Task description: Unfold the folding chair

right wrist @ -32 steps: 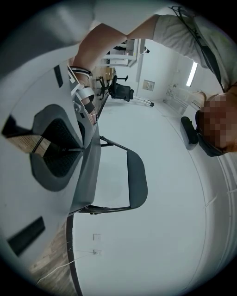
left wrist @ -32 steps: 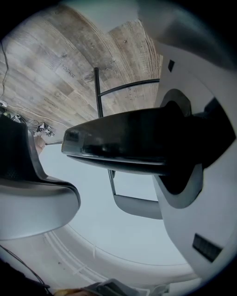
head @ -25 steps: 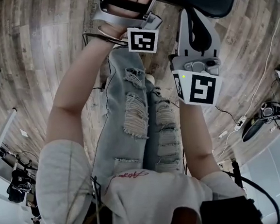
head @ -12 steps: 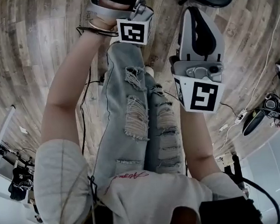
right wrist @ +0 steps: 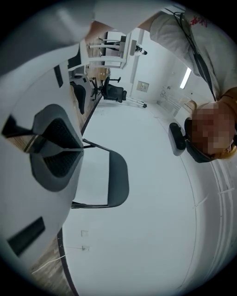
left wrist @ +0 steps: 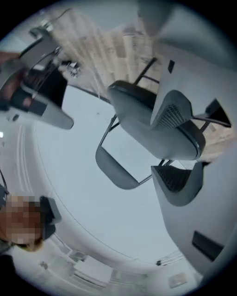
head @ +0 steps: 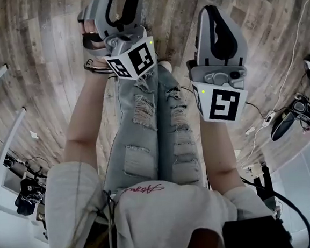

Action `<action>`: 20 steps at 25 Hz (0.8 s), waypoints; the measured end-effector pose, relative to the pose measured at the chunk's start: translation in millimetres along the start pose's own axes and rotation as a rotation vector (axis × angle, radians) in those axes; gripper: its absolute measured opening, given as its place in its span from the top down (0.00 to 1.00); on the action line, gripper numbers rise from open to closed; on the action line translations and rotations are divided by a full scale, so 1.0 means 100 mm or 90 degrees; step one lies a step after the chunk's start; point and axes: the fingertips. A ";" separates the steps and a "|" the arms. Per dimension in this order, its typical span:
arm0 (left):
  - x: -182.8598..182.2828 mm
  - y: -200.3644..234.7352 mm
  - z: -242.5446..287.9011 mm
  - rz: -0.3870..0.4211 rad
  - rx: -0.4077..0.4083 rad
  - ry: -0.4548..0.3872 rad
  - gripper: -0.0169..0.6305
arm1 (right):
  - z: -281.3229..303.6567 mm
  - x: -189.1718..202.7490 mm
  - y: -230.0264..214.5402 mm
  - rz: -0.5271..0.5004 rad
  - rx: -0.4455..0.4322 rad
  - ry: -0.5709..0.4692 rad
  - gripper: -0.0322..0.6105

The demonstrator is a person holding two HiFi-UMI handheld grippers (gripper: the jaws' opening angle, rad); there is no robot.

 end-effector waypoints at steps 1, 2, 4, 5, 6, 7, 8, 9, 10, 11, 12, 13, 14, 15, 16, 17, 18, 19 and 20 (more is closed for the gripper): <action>-0.17 0.24 -0.08 -0.050 -0.009 0.007 0.65 | -0.04 -0.23 0.01 -0.001 -0.002 -0.009 0.90; -0.35 0.50 -0.16 -0.093 -0.022 0.009 0.81 | -0.08 -0.47 0.02 -0.003 -0.005 -0.018 0.90; -0.76 1.04 -0.27 -0.151 -0.050 0.001 0.88 | -0.15 -1.01 0.04 -0.008 -0.009 -0.043 0.90; -0.95 1.30 -0.29 -0.175 -0.059 -0.005 0.88 | -0.15 -1.29 0.03 -0.013 -0.009 -0.060 0.90; -1.13 1.55 -0.29 -0.200 -0.066 -0.009 0.89 | -0.15 -1.58 0.01 -0.019 -0.008 -0.078 0.90; -1.29 1.79 -0.30 -0.227 -0.071 -0.010 0.90 | -0.16 -1.85 0.00 -0.025 -0.008 -0.095 0.90; -1.44 2.03 -0.32 -0.254 -0.074 -0.010 0.91 | -0.17 -2.11 -0.01 -0.031 -0.009 -0.108 0.90; -1.59 2.25 -0.34 -0.282 -0.073 -0.012 0.92 | -0.19 -2.34 -0.02 -0.038 -0.007 -0.119 0.90; -1.73 2.45 -0.36 -0.312 -0.070 -0.021 0.92 | -0.20 -2.55 -0.04 -0.045 -0.002 -0.127 0.90; -1.87 2.63 -0.38 -0.340 -0.065 -0.036 0.93 | -0.21 -2.75 -0.07 -0.052 0.005 -0.133 0.90; -2.01 2.78 -0.41 -0.363 -0.056 -0.053 0.95 | -0.24 -2.93 -0.10 -0.057 0.013 -0.140 0.90; -2.14 2.89 -0.47 -0.385 -0.042 -0.071 0.95 | -0.28 -3.10 -0.12 -0.060 0.019 -0.146 0.90; -2.25 2.97 -0.53 -0.413 -0.023 -0.085 0.95 | -0.32 -3.24 -0.13 -0.061 0.024 -0.151 0.90; -2.34 3.03 -0.59 -0.446 -0.001 -0.094 0.95 | -0.36 -3.36 -0.12 -0.061 0.027 -0.156 0.90; -2.41 3.06 -0.65 -0.476 0.022 -0.100 0.95 | -0.40 -3.47 -0.12 -0.059 0.026 -0.162 0.90; -2.47 3.09 -0.71 -0.494 0.041 -0.105 0.95 | -0.44 -3.55 -0.11 -0.057 0.023 -0.168 0.90; -2.53 3.10 -0.76 -0.500 0.058 -0.110 0.95 | -0.48 -3.63 -0.10 -0.054 0.018 -0.173 0.90; -2.58 3.11 -0.80 -0.498 0.074 -0.112 0.95 | -0.52 -3.69 -0.09 -0.051 0.012 -0.179 0.90; -2.64 3.11 -0.83 -0.491 0.088 -0.115 0.95 | -0.53 -3.76 -0.09 -0.050 0.008 -0.185 0.90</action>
Point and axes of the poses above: the fingertips, and each gripper's own axes: z forward along the fingers, y to its left, x out of its underside, and after that the axes turned 5 degrees about y, right-handed
